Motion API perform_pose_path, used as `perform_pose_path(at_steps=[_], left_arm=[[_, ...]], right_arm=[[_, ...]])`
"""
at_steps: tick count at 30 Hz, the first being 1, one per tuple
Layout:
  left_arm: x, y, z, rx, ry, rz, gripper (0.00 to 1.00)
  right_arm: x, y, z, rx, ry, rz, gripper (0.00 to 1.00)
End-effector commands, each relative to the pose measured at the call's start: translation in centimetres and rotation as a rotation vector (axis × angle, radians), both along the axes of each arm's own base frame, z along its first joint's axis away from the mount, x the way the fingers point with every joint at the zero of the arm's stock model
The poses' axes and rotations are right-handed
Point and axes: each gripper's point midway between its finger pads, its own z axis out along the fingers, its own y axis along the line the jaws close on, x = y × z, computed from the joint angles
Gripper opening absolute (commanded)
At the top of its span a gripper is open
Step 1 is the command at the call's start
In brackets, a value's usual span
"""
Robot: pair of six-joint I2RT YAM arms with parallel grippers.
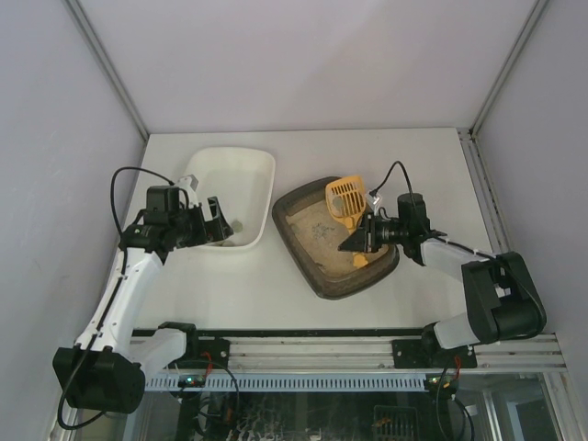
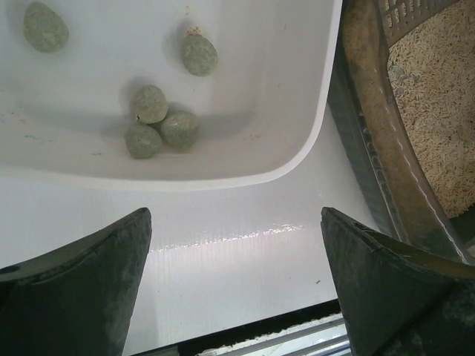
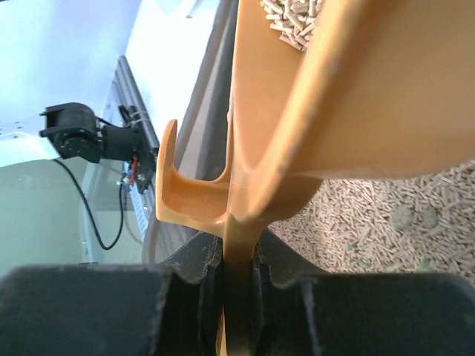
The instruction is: Clean the litter box
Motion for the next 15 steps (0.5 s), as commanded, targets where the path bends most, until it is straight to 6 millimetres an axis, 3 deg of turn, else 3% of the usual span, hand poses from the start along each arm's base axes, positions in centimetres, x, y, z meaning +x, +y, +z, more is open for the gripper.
perform_pose_path(at_steps=[1,6,15], left_arm=[[0.3,0.4,0.4,0.019,-0.048,0.001,1.0],[0.4,0.4,0.4,0.022,-0.047,-0.001,1.0],[0.3,0.6,0.3,0.024,-0.051,0.005,1.0]], right_arm=[[0.0,1.6,6.6,0.221,-0.133,0.1,0.0],[0.6,2.1,8.8,0.309,-0.102,0.109,0.0],[-0.6,2.8,9.5,0.3,-0.055,0.15,0.0]])
